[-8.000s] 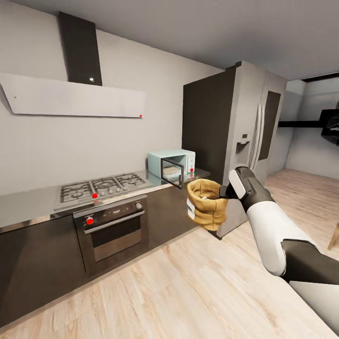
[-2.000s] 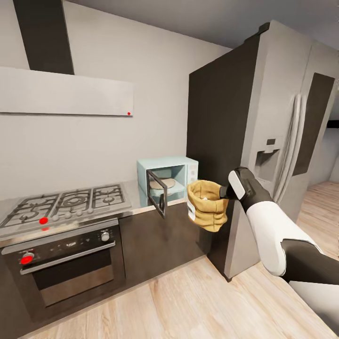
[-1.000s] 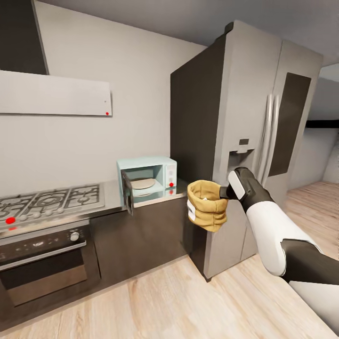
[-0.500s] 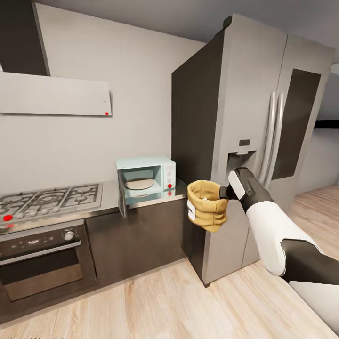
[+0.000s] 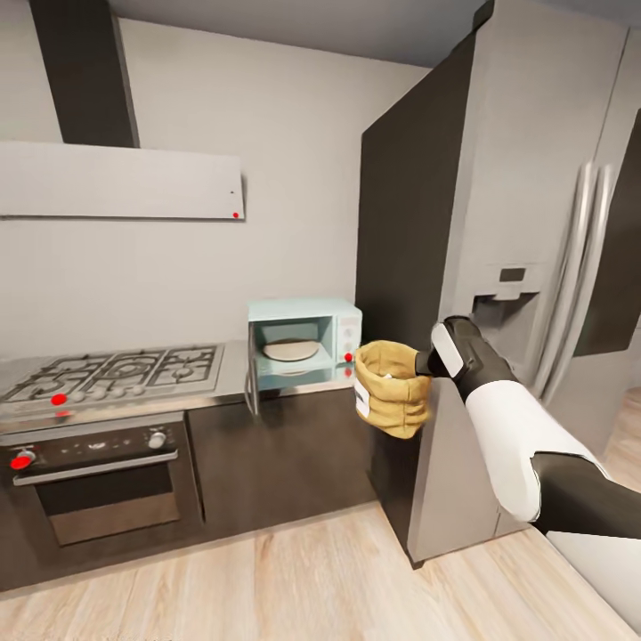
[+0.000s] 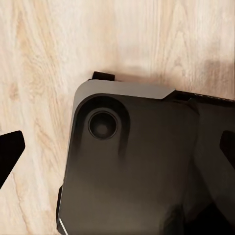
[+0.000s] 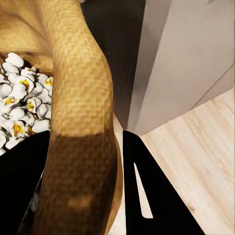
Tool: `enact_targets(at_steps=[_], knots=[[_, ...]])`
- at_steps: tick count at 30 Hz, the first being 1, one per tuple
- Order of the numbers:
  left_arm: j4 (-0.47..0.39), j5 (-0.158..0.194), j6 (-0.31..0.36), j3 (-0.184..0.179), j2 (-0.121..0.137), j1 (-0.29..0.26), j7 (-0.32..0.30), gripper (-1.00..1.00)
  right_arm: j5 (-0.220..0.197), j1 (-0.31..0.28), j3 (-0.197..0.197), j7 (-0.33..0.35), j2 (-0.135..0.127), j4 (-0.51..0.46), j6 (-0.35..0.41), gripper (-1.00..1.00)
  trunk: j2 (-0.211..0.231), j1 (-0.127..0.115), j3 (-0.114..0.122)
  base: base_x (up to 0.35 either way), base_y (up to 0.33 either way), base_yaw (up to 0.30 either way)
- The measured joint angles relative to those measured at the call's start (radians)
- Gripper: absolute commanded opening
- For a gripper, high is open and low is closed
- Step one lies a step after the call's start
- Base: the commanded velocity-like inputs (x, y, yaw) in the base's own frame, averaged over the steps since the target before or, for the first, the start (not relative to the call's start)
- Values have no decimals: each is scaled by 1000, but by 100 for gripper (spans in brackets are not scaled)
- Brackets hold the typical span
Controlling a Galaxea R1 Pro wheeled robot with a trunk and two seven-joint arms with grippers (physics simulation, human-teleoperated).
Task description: In the kitchen, take the popcorn bag from the countertop, put it into the microwave, and heat it until the popcorn is cooked so the cooked popcorn ends up inside the bag.
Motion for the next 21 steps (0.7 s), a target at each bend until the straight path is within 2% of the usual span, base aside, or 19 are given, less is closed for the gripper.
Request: enact_targets(at_steps=[6, 21], knots=[[0, 0, 0, 0, 0, 0, 0, 100, 0, 0, 3, 1, 0, 0, 0, -100, 0, 0, 0, 102, -146, 206], [0, 0, 0, 1, 0, 0, 0, 100, 3, 0, 3, 1, -2, -8, 0, -100, 0, 0, 0, 2, -3, 5]])
